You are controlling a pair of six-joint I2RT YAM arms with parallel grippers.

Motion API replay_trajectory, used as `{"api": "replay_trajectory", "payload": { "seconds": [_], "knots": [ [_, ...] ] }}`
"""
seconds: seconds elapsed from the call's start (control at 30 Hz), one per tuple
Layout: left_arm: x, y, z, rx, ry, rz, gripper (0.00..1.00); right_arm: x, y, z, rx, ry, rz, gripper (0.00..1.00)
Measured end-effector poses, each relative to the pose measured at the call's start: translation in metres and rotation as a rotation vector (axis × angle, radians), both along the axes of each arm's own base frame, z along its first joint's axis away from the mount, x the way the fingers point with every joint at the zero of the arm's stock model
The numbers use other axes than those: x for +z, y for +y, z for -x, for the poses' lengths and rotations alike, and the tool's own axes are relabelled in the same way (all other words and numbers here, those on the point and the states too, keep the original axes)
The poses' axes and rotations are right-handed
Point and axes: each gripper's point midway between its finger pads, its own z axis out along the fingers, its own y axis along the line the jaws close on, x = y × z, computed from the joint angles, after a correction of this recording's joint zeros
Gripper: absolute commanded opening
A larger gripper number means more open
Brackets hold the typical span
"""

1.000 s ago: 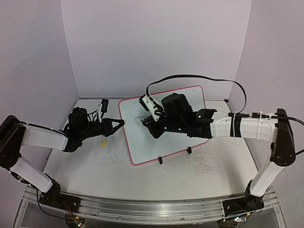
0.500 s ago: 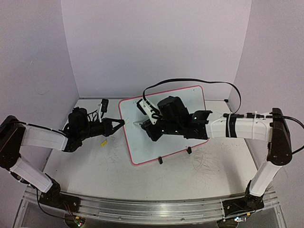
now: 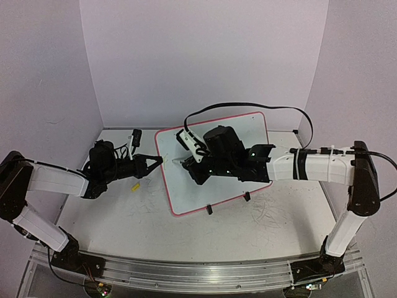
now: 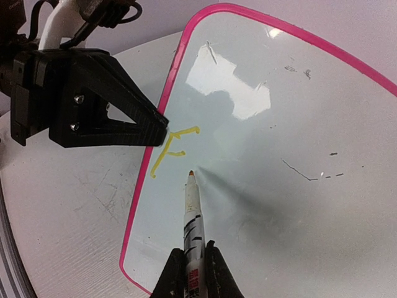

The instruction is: Write a sentence on the whiteboard

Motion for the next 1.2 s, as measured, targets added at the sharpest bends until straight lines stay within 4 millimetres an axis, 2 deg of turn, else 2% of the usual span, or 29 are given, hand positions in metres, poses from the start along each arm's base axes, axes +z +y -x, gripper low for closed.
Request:
{"api": "replay_trajectory", "payload": {
  "seconds": [0.7, 1.2],
  "knots": [
    [-0.0001, -0.0001, 0.0001, 0.0, 0.0, 0.0, 0.0, -0.0002, -0.0027, -0.0036, -0.056, -0.023, 0.013, 0.0],
    [-0.0001, -0.0001, 0.0001, -0.001, 0.0, 0.0, 0.0, -0.0034, 0.0029, -0.0025, -0.037, -0.009, 0.01, 0.0]
  ]
}}
